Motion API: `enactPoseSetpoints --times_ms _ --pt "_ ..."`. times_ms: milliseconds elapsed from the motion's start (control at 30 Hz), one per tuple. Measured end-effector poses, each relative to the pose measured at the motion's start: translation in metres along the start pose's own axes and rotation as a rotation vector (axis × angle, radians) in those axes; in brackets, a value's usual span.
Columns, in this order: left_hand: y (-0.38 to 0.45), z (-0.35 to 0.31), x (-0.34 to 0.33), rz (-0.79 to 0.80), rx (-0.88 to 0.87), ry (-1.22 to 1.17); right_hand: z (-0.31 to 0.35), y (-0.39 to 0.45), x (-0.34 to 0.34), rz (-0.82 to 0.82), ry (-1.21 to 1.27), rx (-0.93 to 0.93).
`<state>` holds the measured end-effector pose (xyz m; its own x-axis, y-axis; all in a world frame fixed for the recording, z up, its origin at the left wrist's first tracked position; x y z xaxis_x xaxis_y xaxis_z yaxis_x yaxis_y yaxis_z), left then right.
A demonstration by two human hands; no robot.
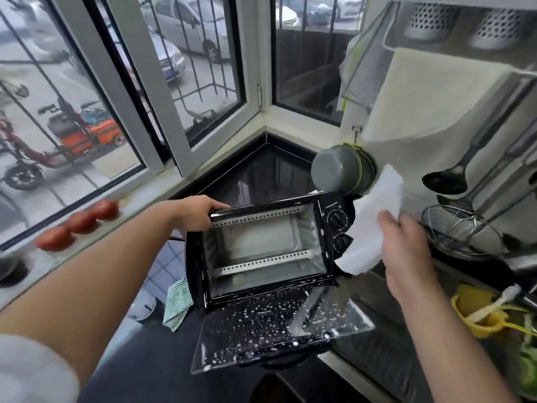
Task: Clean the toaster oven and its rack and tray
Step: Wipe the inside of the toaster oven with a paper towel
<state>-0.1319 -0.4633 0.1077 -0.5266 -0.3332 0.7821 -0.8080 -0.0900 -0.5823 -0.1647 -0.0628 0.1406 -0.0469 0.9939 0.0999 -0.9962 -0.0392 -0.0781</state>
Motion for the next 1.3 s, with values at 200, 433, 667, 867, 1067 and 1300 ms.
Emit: enactPoseSetpoints --times_ms 200,433,667,867,1067,1300 --pt "-0.002 0.008 0.002 0.016 -0.081 -0.134 0.0 -0.01 -0.031 0.329 -0.255 0.027" --pt "0.0 0.015 0.005 -0.129 -0.064 -0.261 0.003 -0.025 -0.054 0.59 -0.529 0.002" --pt "0.008 0.037 -0.017 -0.176 0.027 -0.278 0.007 0.002 -0.067 0.101 -0.558 0.253" --pt "0.006 0.04 -0.016 -0.188 -0.022 -0.231 0.014 0.073 -0.113 0.311 -0.87 0.249" --pt "0.0 0.019 -0.003 -0.234 -0.097 -0.154 0.045 0.085 -0.164 0.694 -1.462 0.597" --pt "-0.006 0.009 0.0 -0.286 -0.049 -0.176 0.06 0.046 -0.132 0.614 -1.275 0.814"
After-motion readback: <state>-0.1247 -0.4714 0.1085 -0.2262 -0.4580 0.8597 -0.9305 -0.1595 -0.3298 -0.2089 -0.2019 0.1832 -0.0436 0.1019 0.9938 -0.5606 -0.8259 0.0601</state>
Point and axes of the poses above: each hand's wrist, its own y-axis towards the middle knuckle, its own x-axis out of the back of the hand, z = x × y, the point moved 4 cm from there along y, towards the middle knuckle, and after that the axes turned 5 degrees about z, right-handed, at the moved point
